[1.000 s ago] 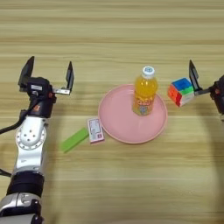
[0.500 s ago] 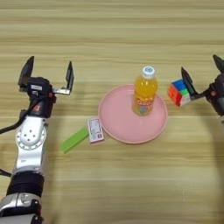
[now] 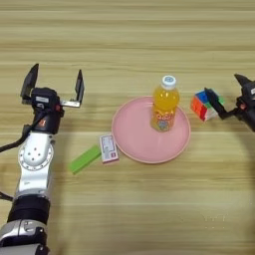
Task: Move the objects on the table
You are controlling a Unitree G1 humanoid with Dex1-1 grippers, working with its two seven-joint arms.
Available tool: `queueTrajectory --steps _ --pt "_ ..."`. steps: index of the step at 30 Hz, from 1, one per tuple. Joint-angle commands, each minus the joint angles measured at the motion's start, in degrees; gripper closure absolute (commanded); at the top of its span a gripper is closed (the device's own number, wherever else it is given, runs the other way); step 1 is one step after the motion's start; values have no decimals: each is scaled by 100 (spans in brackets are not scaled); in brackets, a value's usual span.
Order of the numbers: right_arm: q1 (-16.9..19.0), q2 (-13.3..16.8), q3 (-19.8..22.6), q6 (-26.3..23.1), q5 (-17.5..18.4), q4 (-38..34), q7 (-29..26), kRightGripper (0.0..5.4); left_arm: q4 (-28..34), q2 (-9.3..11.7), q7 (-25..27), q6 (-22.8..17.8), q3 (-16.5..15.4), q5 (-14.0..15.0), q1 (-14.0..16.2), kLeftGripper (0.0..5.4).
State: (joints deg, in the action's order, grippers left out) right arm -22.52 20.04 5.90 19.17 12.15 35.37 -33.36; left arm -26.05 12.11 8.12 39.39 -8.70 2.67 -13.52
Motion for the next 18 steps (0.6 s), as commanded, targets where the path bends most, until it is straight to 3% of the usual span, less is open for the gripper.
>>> queueTrajectory --steps 1,10,18 --pt "-25 -77 -83 -249 150 -153 -374 2 14 11 -16 30 52 -82 -2 0" --pt "84 -131 -96 -607 262 -374 -685 2 47 -9 29 -14 55 18 7 0" --pt "45 -102 -242 -461 -282 -60 -290 2 35 1 49 -19 53 40 -8 0"
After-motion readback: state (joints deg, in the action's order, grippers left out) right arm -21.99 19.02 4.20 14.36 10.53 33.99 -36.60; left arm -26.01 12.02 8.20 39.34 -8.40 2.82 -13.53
